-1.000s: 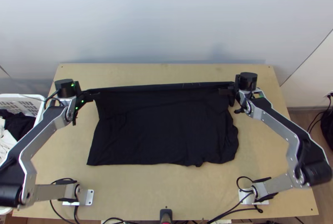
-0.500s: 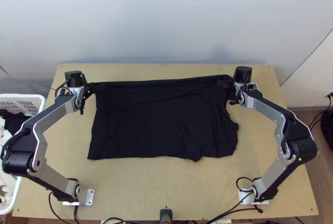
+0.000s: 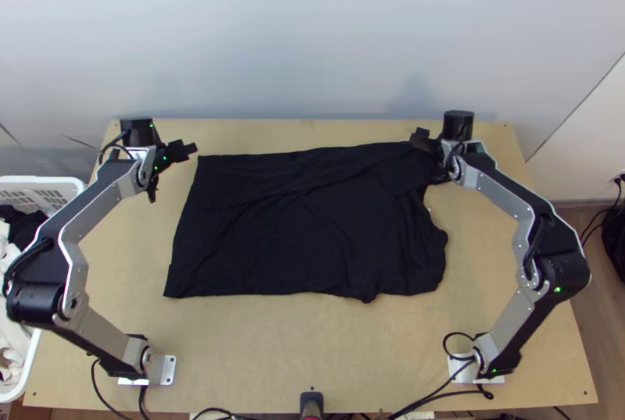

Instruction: Fold the t-shirt

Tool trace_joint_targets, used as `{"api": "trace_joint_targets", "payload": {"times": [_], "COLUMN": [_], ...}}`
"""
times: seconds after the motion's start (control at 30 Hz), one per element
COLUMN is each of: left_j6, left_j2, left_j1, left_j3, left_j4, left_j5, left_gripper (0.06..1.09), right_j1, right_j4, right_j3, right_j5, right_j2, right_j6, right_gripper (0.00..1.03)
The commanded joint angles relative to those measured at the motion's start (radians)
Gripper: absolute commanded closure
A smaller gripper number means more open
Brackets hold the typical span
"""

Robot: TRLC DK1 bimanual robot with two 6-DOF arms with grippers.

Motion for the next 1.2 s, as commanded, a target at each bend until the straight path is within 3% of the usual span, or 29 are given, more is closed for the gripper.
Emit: {"api": "trace_joint_targets", "payload": {"times": [0.0, 0.23, 0.43, 0.87, 1.17], "left_j6": [0.009, 0.072, 0.074, 0.066, 0.071], "left_j2": [-0.106, -0.202, -0.213, -0.077, -0.006], "left_j1": [-0.057, -0.158, -0.210, -0.228, -0.209], "left_j3": [0.020, -0.104, -0.184, -0.259, -0.245], "left_j4": [-0.228, -0.382, -0.406, -0.187, -0.147], "left_j5": [0.020, 0.022, 0.022, -0.070, -0.078], "left_gripper": [0.48, 0.48, 0.48, 0.48, 0.49], "right_j1": [0.024, 0.064, 0.063, 0.084, 0.093], "right_j4": [-0.189, -0.206, -0.204, -0.215, -0.212], "right_j3": [0.040, -0.094, -0.153, -0.196, -0.213], "right_j5": [-0.002, -0.002, -0.002, -0.002, -0.002], "right_j2": [-0.068, -0.203, -0.249, -0.306, -0.320], "right_j6": [0.013, 0.013, 0.054, 0.062, 0.057], "right_gripper": [0.05, 0.05, 0.04, 0.04, 0.05]}}
